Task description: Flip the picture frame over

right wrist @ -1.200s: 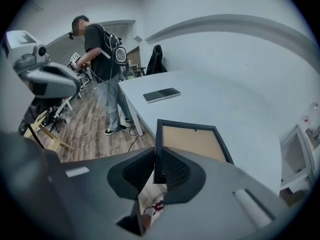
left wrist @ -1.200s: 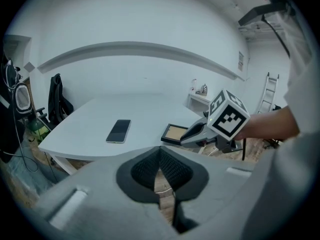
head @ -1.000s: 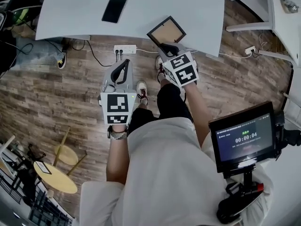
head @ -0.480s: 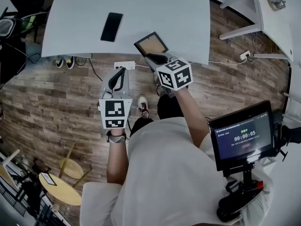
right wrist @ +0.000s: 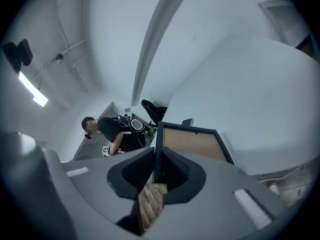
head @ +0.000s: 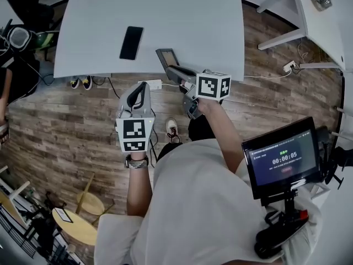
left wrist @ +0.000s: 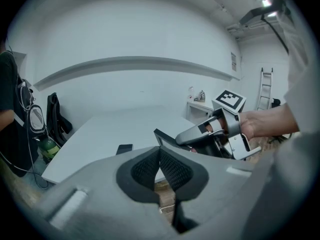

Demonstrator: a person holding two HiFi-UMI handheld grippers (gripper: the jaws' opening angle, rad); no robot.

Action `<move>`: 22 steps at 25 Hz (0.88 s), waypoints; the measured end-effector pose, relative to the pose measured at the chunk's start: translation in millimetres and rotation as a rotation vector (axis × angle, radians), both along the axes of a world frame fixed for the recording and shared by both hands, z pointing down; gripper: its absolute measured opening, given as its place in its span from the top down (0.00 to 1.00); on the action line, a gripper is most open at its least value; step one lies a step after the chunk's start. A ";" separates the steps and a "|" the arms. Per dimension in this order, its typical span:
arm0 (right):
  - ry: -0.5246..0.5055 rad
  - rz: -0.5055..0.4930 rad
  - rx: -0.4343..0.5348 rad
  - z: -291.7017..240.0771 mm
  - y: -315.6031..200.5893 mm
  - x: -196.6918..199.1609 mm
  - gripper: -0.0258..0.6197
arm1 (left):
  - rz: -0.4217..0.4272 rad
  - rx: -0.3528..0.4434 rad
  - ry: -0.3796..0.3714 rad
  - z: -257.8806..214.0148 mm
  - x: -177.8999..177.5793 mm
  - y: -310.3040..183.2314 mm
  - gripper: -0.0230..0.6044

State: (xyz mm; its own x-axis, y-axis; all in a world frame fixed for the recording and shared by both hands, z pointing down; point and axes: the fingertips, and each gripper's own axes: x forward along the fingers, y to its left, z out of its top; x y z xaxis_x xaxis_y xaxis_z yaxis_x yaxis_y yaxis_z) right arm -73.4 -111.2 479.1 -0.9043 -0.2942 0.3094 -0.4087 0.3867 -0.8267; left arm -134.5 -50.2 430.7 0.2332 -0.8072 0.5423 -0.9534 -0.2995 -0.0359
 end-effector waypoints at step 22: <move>-0.533 0.348 -0.390 22.8 -27.2 68.0 0.89 | 0.089 -0.018 0.000 10.5 37.9 -25.8 0.96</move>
